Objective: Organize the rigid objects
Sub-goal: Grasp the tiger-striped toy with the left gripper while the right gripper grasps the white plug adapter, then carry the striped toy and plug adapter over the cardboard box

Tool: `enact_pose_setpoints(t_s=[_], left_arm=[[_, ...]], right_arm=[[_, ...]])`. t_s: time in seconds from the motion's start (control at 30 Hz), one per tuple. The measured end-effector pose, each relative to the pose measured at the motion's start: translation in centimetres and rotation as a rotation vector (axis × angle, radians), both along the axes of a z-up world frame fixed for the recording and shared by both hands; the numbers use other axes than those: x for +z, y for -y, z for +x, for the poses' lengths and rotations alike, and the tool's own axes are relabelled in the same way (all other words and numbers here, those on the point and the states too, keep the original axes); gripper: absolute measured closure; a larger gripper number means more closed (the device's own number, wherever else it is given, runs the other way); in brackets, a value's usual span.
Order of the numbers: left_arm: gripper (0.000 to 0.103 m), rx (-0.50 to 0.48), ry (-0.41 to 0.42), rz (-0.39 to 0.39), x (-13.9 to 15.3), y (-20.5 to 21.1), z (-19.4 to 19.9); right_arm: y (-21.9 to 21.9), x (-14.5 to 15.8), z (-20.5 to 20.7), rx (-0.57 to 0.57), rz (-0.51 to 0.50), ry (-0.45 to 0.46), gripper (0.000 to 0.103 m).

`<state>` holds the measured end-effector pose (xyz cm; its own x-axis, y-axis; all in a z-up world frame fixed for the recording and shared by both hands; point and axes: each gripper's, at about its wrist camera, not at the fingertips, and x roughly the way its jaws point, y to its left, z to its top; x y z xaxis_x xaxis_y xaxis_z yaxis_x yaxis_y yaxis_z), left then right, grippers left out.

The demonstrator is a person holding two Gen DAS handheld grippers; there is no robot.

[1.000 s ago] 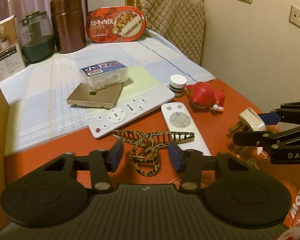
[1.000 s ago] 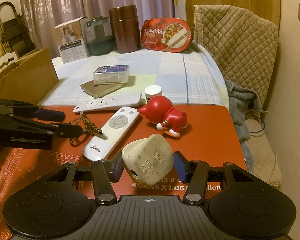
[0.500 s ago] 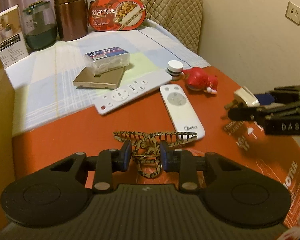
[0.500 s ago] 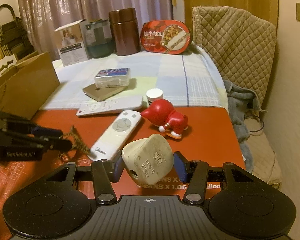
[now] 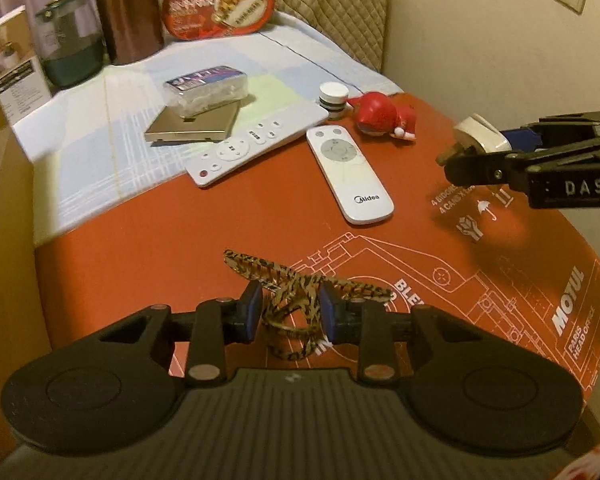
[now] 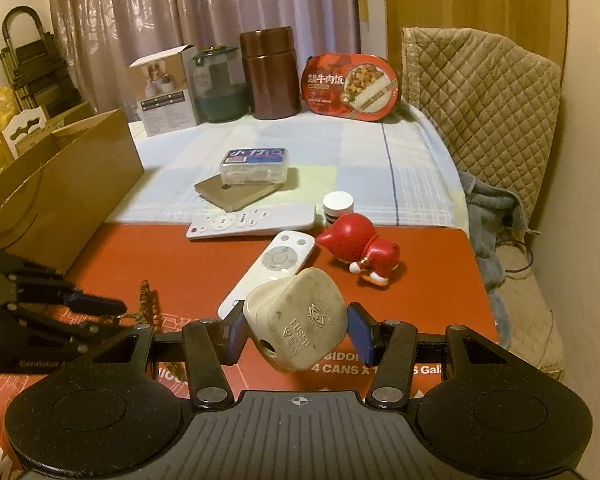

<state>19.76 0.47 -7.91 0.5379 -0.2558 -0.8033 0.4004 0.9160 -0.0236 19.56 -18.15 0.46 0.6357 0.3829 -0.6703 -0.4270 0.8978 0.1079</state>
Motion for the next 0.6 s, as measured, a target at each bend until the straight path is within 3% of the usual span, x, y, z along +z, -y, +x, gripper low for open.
enact_pose_setpoints(t_s=[0.27, 0.6], left_arm=[[0.075, -0.08, -0.066, 0.095, -0.9, 1.4, 2.3], [0.078, -0.054, -0.022, 0.07, 0.5, 1.3, 1.3]], right_arm=[[-0.2, -0.5, 0.2, 0.0, 0.003, -0.011, 0.054], [0.1, -0.6, -0.2, -0.013, 0.011, -0.014, 0.054]])
